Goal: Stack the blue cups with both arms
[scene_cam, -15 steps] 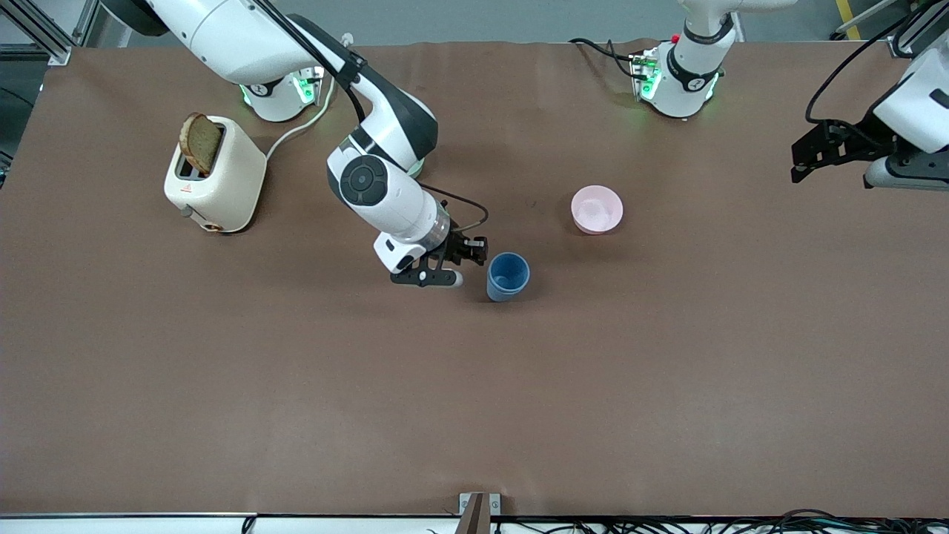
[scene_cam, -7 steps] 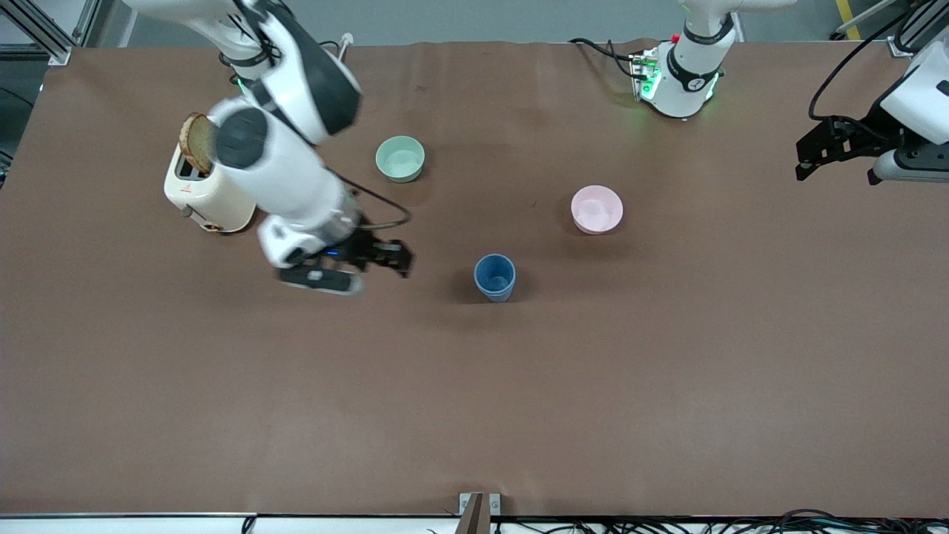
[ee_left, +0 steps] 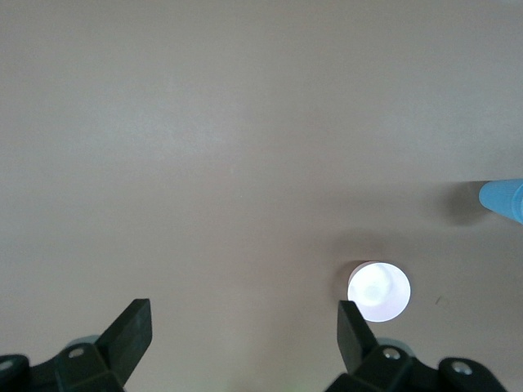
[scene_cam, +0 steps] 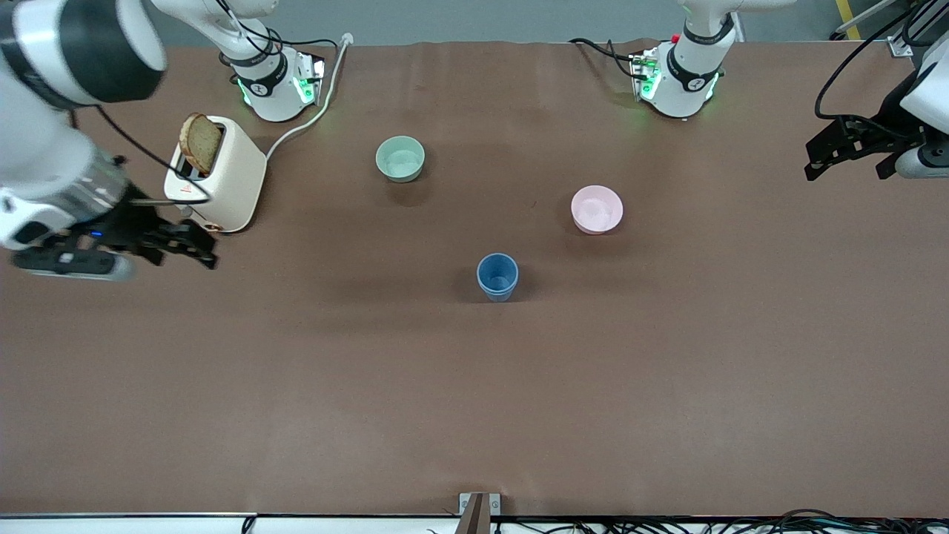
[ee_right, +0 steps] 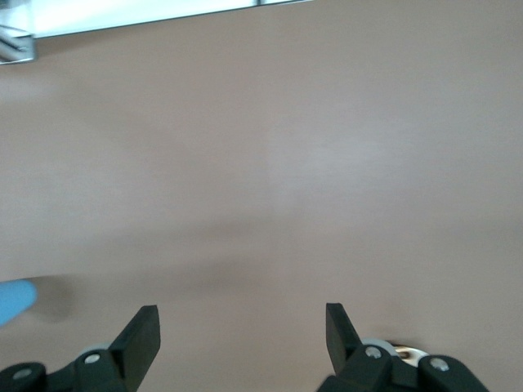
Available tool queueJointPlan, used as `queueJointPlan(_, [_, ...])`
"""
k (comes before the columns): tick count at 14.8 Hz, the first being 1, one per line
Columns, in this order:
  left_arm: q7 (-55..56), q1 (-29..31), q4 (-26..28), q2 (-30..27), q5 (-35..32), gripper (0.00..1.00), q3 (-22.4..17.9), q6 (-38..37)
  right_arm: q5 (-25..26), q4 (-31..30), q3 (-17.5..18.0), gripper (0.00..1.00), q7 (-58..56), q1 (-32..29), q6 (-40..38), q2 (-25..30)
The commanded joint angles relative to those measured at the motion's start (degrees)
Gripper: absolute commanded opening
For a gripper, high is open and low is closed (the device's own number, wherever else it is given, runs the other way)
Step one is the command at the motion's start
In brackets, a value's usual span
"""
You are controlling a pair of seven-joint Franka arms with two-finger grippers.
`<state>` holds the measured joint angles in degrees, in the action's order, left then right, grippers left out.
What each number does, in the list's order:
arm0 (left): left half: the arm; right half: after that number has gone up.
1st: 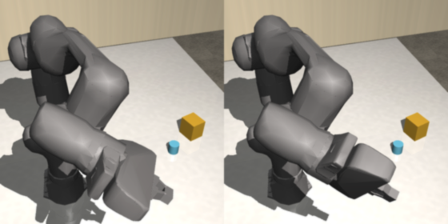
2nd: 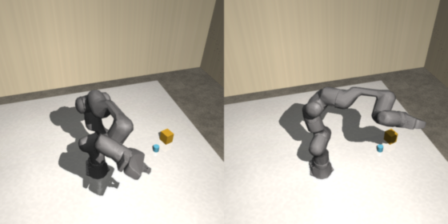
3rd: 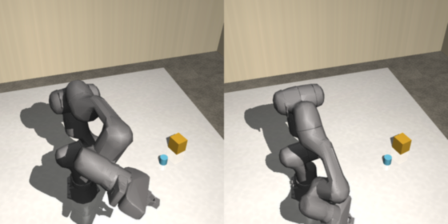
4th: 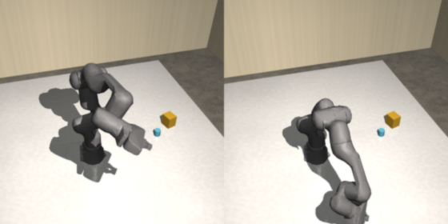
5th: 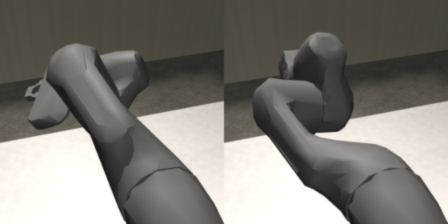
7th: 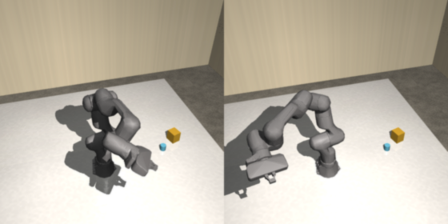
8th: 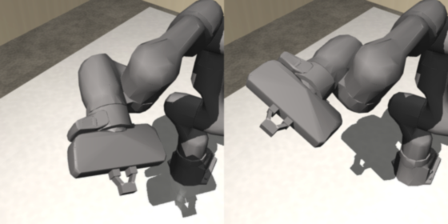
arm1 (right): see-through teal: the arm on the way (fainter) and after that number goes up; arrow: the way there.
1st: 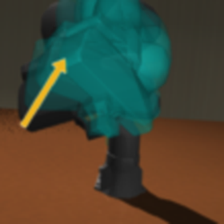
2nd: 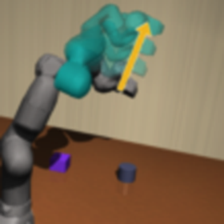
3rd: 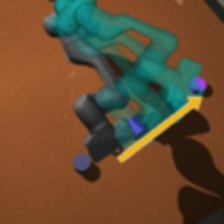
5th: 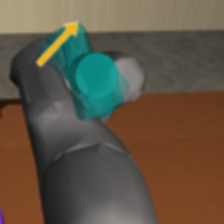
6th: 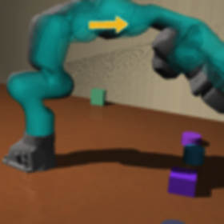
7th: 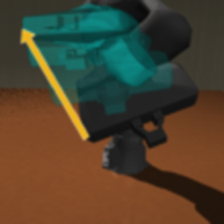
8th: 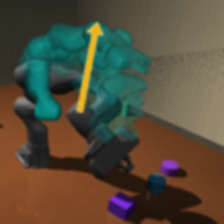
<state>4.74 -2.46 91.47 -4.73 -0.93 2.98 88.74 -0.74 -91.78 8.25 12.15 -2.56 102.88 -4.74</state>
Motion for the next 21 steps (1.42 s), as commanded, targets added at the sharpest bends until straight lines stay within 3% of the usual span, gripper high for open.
queueJointPlan(1, [0.44, 0.35, 0.11, -0.9, 0.32, 1.0, 0.19, -0.24, 0.56, -2.79, -2.36, 1.0, -3.96, -2.7, -1.97, 4.64])
queueJointPlan(3, [-0.52, 0.35, 0.02, -0.99, 0.32, 1.0, 0.1, -0.24, 0.56, -1.65, -4.46, 1.0, -7.04, -3.24, -6.87, 5.88])
queueJointPlan(7, [-1.32, 0.44, -1.03, -0.64, -0.21, 1.0, 0.1, -0.24, 0.56, 7.56, -8.33, 1.0, -12.75, -3.15, -16.81, 5.53])
queueJointPlan(12, [-1.05, 0.35, -1.29, -0.55, -0.3, 1.0, 0.1, -0.33, 2.32, 11.19, -8.25, 1.0, -13.73, -3.15, -24.63, 5.71])
queueJointPlan(21, [-1.32, 0.44, -2.35, -0.46, -0.3, 1.0, 0.1, -1.56, 1.18, 8.64, -9.57, 1.0, -15.31, -3.32, -22.37, 6.06])
